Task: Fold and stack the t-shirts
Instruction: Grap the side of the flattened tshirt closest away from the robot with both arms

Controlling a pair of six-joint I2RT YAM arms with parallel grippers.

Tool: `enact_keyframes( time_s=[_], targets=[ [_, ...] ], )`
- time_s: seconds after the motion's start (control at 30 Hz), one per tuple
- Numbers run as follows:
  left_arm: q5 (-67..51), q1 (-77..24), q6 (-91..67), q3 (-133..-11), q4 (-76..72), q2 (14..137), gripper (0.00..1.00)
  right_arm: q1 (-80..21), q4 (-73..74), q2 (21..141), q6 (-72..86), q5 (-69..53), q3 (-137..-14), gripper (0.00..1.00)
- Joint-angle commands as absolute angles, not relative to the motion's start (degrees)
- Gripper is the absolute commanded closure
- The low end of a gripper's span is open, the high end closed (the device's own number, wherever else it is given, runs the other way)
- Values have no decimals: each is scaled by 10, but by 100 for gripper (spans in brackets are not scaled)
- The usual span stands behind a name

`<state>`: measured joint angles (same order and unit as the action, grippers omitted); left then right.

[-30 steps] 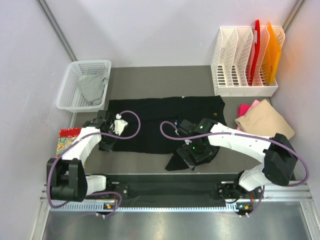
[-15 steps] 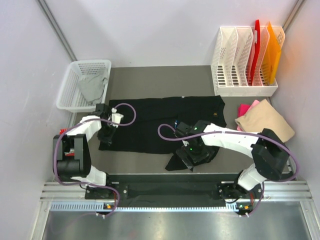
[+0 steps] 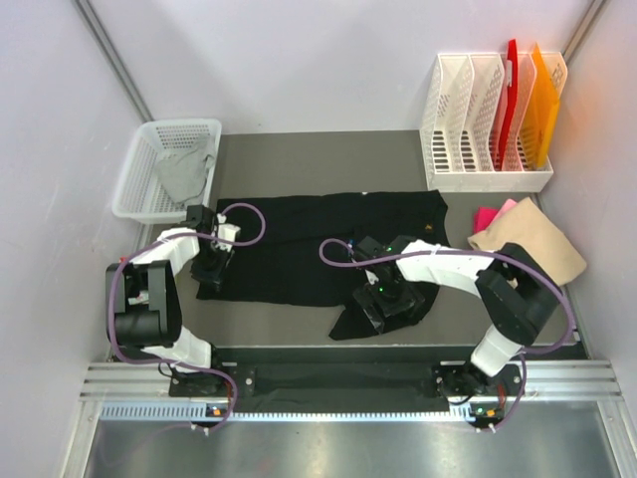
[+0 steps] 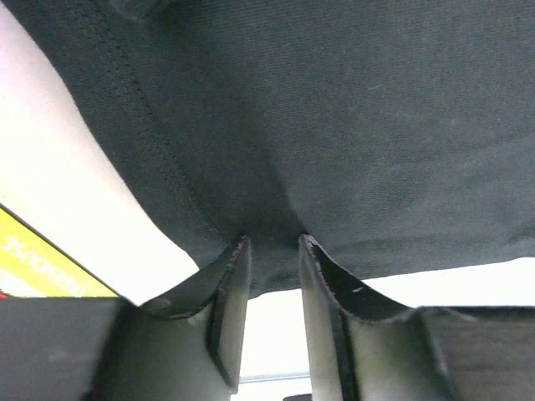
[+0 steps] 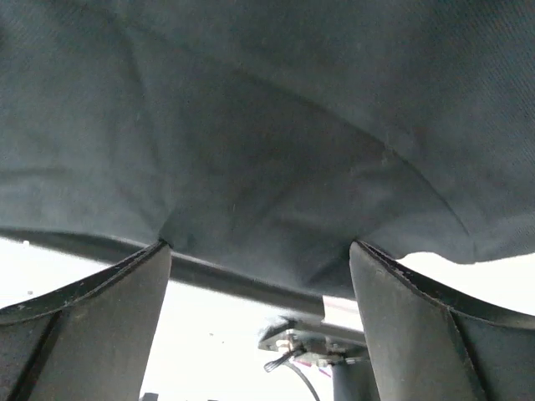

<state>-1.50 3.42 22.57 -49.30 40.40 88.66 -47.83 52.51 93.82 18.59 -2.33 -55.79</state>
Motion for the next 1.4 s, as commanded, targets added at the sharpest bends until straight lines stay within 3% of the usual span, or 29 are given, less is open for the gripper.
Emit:
enact_keyframes(
  time_s=[0.0,0.33,0.47,1.03,1.37],
  targets=[
    [-32,35,207,-483,379,894,61,-467,490,951,178,-41,-548,13],
    [-23,47,192,-489,396,889,56,-459,467,933,190,-58,-523,13],
    [-18,51,192,-490,414,899,47,-454,468,925,194,-61,-519,13],
    [12,82,205,-531,477,850,46,-441,502,869,192,-74,-514,13],
    [-24,126,229,-530,475,899,46,-440,521,867,189,-76,-520,13]
  ],
)
